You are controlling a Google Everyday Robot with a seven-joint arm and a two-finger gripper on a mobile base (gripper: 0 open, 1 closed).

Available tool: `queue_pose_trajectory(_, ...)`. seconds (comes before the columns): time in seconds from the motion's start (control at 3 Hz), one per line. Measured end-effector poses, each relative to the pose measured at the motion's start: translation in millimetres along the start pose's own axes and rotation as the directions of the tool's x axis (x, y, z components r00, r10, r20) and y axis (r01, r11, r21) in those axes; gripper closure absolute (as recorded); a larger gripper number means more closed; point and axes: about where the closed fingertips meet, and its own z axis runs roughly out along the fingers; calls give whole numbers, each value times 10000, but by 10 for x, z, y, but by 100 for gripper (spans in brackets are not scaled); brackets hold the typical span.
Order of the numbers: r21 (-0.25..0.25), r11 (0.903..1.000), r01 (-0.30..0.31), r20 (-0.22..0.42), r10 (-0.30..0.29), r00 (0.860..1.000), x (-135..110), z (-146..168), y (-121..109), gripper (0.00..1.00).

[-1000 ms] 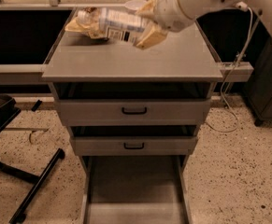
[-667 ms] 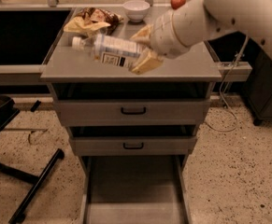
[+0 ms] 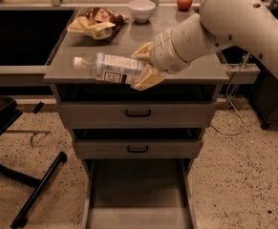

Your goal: Place blue plastic bottle into bottom drawer

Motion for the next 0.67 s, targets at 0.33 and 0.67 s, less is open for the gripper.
queue_pose_trajectory(0.33,168,9998,-51,-163,54,9999,-15,-29,4,100)
queue_pose_trajectory(0.67,517,9983,-258,284,243,9993,9,52,249,100)
